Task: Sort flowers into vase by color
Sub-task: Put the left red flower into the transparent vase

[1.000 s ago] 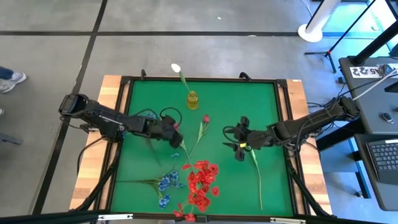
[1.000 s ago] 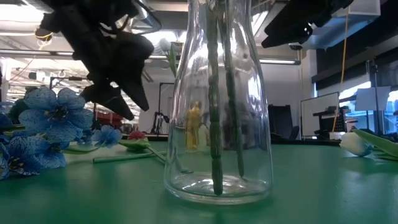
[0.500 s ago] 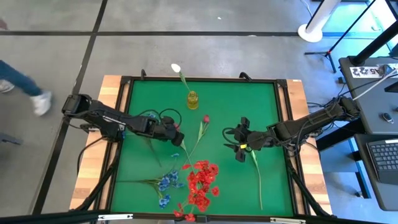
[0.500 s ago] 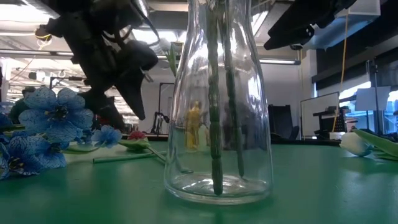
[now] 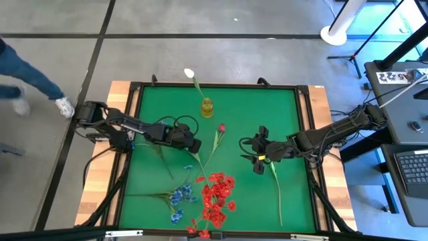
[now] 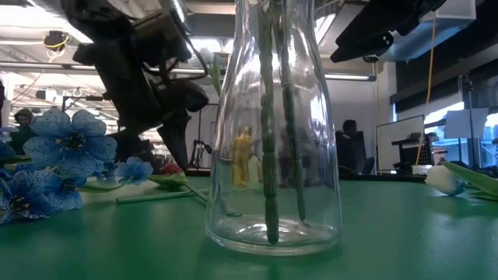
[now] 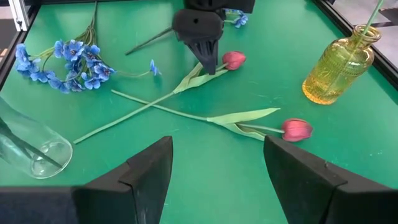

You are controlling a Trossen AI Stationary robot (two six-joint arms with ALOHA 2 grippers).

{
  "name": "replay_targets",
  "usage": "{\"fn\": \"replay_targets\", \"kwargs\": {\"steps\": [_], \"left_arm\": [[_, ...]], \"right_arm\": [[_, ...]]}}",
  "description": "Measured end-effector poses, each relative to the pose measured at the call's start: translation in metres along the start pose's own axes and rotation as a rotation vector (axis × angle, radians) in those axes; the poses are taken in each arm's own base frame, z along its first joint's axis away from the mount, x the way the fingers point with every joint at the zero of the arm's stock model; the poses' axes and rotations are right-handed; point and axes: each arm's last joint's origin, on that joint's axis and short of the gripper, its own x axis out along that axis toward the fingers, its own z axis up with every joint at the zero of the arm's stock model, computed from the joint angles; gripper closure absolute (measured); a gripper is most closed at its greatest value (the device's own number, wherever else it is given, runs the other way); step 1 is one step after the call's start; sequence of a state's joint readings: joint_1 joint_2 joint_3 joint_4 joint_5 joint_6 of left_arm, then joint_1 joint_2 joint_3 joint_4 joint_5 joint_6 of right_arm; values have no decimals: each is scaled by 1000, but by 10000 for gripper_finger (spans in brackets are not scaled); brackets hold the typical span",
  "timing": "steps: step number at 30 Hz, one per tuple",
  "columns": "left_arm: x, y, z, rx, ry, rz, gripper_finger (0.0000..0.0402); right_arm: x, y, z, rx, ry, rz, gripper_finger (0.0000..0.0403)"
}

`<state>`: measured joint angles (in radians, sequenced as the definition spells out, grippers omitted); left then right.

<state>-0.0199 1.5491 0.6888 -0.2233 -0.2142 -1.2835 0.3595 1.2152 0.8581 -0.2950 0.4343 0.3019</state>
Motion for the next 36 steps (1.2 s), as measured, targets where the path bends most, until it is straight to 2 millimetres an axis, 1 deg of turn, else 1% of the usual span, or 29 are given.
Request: {"fn": "replay_targets", "kwargs": {"steps": [7,10,13,21,28,30,32,36], "left_arm": [[6,4,7,-47,-4,24,176],[7,5,11,-58,-28,32,189],[8,6,15,-58,-53,38,213],[9,7,21,-42,-72,41,297],[8,1,24,6,-109,4,368],[6,-3,26,24,-118,-8,388],[4,-9,29,42,-127,-23,398],[0,-19,34,71,-142,-47,400]], "right_arm": [[0,0,0,-1,0,0,152],[0,0,0,-1,0,0,152],[0,0,0,-2,0,0,152],[0,0,0,-14,0,0,152],[0,0,0,-13,0,0,152],[0,0,0,-13,-1,0,152],[0,0,0,-13,-1,0,152],[0,0,0,-13,-1,0,152]]}}
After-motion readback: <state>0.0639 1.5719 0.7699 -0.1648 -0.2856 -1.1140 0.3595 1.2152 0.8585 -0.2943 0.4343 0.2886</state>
